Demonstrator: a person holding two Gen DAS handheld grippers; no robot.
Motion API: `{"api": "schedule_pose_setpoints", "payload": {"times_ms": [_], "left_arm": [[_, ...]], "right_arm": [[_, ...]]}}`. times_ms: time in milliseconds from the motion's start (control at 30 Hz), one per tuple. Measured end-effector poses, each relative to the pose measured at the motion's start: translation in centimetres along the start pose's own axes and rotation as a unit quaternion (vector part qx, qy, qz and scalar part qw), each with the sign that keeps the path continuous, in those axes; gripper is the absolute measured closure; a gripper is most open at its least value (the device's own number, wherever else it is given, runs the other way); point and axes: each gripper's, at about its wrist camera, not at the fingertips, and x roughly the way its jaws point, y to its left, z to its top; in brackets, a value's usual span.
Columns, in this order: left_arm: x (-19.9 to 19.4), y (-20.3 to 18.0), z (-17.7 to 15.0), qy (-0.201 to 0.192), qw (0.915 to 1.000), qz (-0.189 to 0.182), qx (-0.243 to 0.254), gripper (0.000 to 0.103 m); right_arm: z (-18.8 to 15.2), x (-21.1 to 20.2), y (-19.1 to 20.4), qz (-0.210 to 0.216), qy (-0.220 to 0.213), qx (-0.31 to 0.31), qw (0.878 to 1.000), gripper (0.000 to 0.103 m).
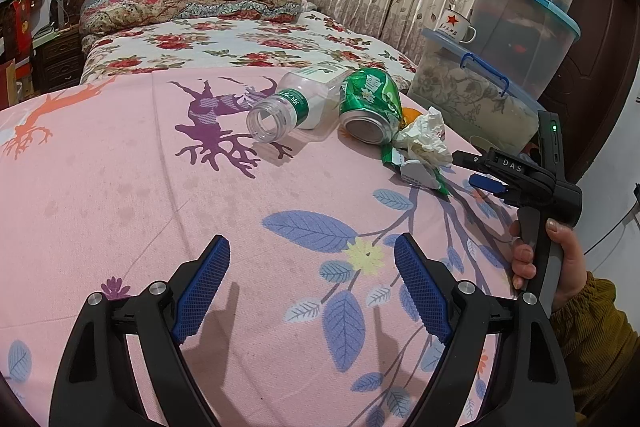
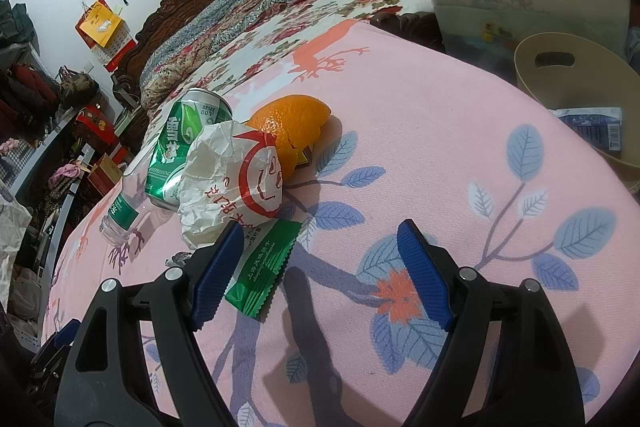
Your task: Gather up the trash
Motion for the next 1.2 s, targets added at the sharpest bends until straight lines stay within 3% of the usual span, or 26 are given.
{"api": "schedule_pose_setpoints", "payload": {"times_ms": [1200], "left_arm": [[-0.01, 0.06, 0.03, 0.001, 1.0000, -0.002, -0.002, 0.023]], "right_arm": [[-0.03, 0.07, 0.37, -0.001, 0.000, -0.002, 1.000, 0.024]]}}
